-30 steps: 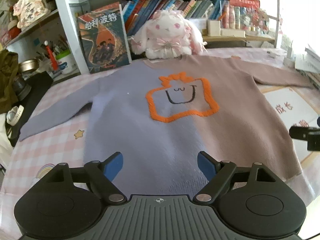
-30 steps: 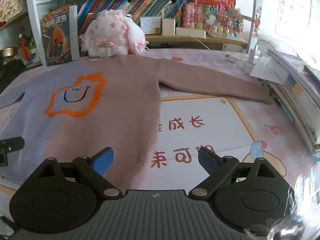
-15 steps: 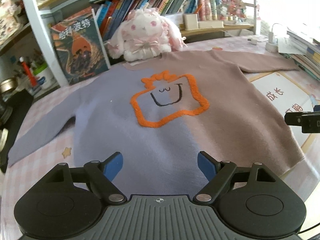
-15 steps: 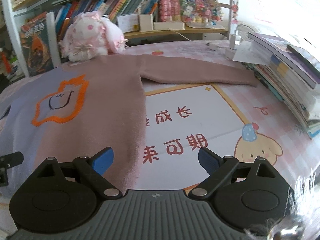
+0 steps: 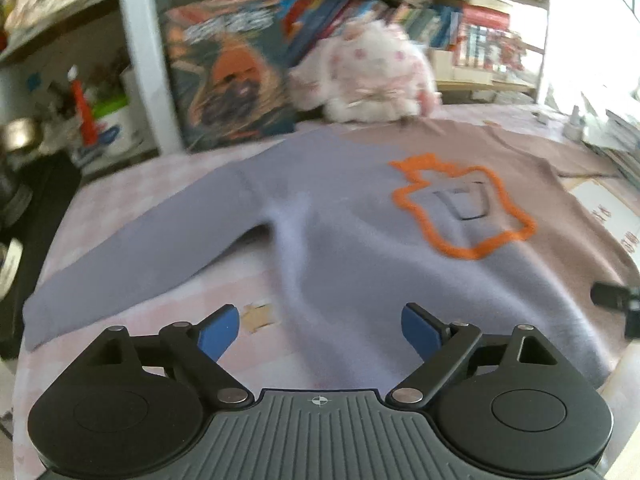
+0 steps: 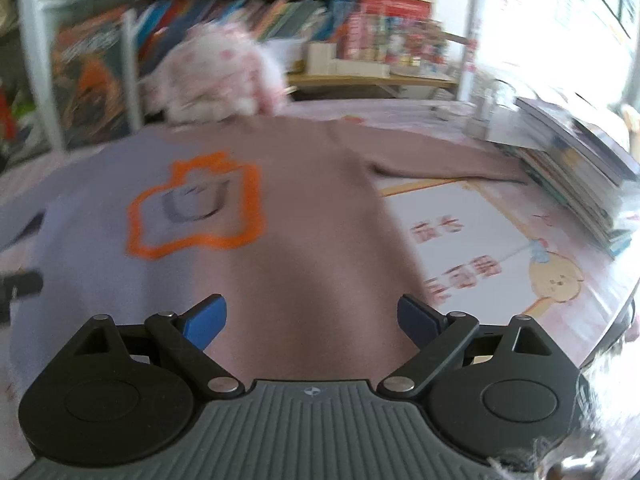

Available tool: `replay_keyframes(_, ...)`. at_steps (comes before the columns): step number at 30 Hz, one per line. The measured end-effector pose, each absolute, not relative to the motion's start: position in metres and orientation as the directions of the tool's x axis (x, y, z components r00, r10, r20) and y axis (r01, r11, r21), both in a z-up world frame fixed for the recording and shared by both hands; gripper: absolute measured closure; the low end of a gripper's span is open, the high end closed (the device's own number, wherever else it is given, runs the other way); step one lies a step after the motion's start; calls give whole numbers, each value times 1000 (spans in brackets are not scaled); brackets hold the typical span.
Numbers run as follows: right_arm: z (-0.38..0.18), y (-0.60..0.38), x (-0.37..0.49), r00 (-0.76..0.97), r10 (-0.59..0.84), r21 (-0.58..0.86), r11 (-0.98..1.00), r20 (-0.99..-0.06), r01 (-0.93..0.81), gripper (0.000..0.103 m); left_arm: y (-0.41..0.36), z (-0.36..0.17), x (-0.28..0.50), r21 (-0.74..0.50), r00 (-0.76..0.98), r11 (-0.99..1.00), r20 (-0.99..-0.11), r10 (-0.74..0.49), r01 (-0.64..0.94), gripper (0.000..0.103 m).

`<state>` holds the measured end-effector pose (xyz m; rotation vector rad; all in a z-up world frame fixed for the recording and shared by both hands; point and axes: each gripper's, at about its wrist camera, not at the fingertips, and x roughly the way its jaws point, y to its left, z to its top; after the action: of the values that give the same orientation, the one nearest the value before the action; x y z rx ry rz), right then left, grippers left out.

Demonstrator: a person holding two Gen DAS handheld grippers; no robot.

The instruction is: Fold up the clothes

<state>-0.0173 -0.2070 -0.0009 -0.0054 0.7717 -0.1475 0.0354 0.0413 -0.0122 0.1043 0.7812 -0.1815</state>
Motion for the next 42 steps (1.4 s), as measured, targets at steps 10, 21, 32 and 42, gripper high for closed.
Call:
replay_keyframes(10, 3, -135, -12, 699, -152, -127, 988, -699, 87, 10, 124, -22, 39, -72, 696, 995, -711, -104, 75, 12)
replay_keyframes(21, -1, -91, -2, 683, -112, -133, 991, -722, 22, 10, 199, -31, 28, -69, 695, 991, -718, 32, -117, 12)
replay_keyframes(32, -5, -49, 3, 692, -20, -125, 987, -722, -102, 10, 261, -30, 36, -104, 715, 945, -681, 159, -309, 17)
replay_keyframes(42, 2, -52, 3, 706, -53, -155, 985, -706, -81, 10, 281, -49, 66, -211, 695, 884, -701, 160, -416, 44)
